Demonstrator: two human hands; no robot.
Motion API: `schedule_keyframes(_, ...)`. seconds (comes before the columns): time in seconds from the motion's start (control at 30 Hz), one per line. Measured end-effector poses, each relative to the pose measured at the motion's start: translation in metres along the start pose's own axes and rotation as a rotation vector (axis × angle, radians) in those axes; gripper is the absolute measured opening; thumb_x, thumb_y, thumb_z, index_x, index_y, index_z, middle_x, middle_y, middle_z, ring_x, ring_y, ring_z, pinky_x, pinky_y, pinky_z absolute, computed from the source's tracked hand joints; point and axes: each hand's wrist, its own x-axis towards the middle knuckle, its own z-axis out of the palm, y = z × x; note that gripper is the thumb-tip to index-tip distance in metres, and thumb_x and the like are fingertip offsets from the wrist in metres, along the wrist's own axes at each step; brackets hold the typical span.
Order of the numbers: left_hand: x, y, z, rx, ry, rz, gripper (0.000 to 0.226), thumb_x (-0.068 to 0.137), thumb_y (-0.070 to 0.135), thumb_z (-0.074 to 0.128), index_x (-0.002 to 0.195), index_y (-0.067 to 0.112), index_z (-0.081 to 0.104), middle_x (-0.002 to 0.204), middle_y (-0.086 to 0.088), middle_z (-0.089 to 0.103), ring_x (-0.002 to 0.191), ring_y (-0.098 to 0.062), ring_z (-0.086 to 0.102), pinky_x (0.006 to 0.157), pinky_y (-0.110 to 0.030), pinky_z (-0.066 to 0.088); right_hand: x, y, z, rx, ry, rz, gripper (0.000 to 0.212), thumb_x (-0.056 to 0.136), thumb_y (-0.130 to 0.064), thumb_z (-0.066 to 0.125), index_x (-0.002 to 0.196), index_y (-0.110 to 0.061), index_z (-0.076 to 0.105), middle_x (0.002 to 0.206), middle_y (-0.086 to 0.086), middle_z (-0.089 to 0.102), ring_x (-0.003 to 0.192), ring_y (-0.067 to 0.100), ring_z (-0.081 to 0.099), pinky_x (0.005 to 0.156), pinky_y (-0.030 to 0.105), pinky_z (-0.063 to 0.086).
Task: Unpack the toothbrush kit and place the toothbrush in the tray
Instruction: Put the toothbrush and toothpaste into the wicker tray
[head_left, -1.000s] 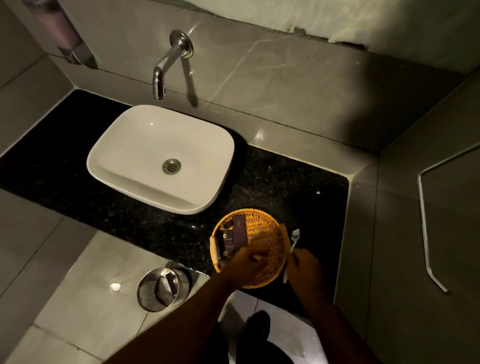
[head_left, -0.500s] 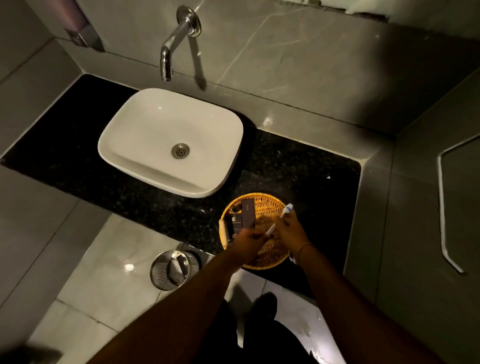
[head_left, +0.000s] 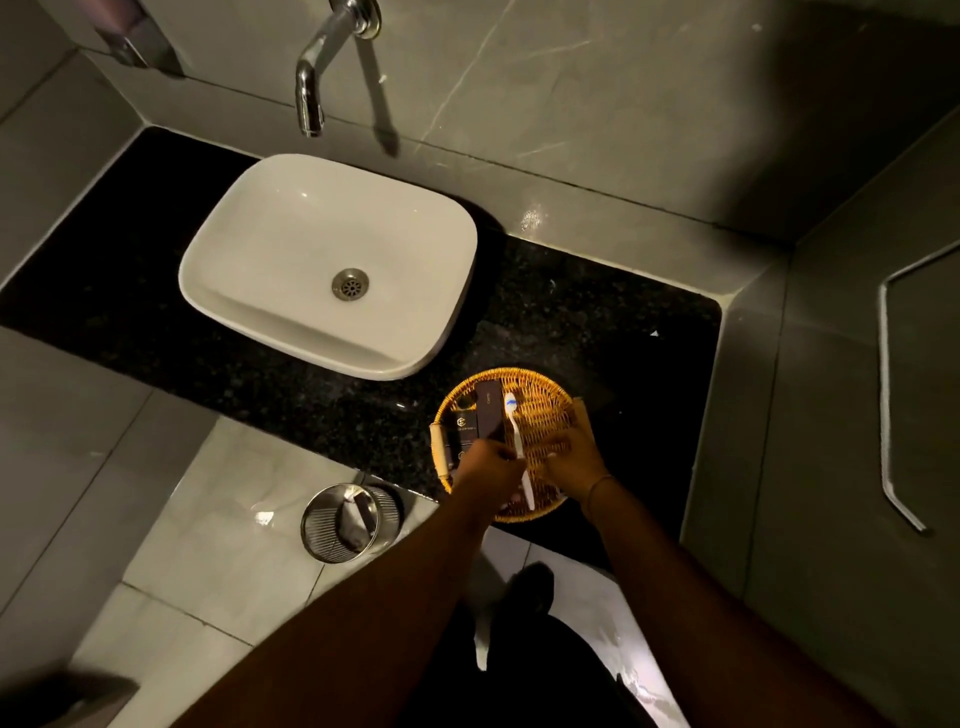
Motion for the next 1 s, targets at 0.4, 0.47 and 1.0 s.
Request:
schedule_keyframes(0.4, 0.017, 0.002, 0.005, 0.051, 0.030, -0.022, 0.016, 0.108, 0.011, 0.069, 0.095, 0.005, 0.076, 0.071, -0.005, 0.076, 0.039, -0.004, 0.069, 0.044, -0.021, 0.061, 0.002, 0.012, 0.039, 0.499, 0.228, 0.231, 0.017, 0.102, -0.013, 0.064, 0.115, -0.003, 0.069, 0.110, 0.025, 0.075, 0.099, 0.050, 0.075, 0.078, 0.053, 0.065)
schedule_keyframes(0.47, 0.016, 0.006, 0.004, 0.036, 0.035, -0.001, 0.027, 0.108, 0.013, 0.070, 0.081, 0.014, 0.072, 0.065, 0.000, 0.074, 0.039, -0.004, 0.068, 0.047, -0.022, 0.061, 0.001, 0.007, 0.042, 0.627, 0.202, 0.255, 0.023, 0.105, -0.014, 0.058, 0.123, -0.005, 0.068, 0.111, 0.020, 0.071, 0.098, 0.049, 0.074, 0.074, 0.048, 0.063)
schedule_keyframes(1.0, 0.008, 0.013, 0.008, 0.169, 0.131, 0.097, 0.021, 0.110, 0.015, 0.064, 0.101, 0.005, 0.079, 0.084, -0.003, 0.079, 0.063, -0.009, 0.073, 0.061, -0.020, 0.057, 0.014, 0.020, 0.054, 0.389, 0.344, 0.147, 0.022, 0.098, -0.004, 0.065, 0.096, -0.024, 0.056, 0.116, 0.007, 0.068, 0.083, 0.024, 0.072, 0.057, 0.032, 0.062)
